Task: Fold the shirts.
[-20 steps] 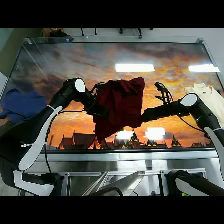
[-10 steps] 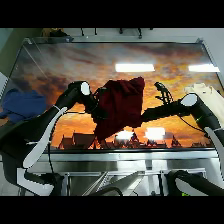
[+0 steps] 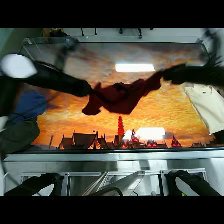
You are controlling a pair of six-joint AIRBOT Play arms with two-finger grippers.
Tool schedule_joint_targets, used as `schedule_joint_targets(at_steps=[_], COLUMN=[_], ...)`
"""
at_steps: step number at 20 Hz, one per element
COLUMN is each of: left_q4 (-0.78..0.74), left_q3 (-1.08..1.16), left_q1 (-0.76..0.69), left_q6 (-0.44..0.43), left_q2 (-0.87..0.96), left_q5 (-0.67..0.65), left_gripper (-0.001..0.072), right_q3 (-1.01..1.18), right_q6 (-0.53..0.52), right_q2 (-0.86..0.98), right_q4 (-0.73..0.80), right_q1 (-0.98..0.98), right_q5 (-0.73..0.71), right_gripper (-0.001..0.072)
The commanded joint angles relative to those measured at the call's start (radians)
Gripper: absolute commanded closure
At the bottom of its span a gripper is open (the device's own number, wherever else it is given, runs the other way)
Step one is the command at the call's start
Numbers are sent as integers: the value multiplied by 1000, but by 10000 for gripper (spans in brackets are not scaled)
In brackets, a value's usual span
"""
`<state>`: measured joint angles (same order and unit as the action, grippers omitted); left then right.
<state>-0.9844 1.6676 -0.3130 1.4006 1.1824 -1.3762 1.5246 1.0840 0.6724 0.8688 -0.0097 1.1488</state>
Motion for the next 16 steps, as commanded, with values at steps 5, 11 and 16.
schedule_joint_targets(at_steps=[5,11,16], left_q4=[-114,-113,-114], left_q3=[393,73,-170], left_q1=[216,299,298], left_q6=[60,27,-58], left_q2=[-405,-372,-50], left_q5=[137,141,256], left_gripper=[695,695,694], right_q3=[635,631,460], right_q6=[-113,-153,-180], right_q2=[-13,289,602], right_q4=[125,-93,-218], right_q1=[-18,-17,-8], right_q5=[-79,-39,-61], right_gripper=[696,697,696])
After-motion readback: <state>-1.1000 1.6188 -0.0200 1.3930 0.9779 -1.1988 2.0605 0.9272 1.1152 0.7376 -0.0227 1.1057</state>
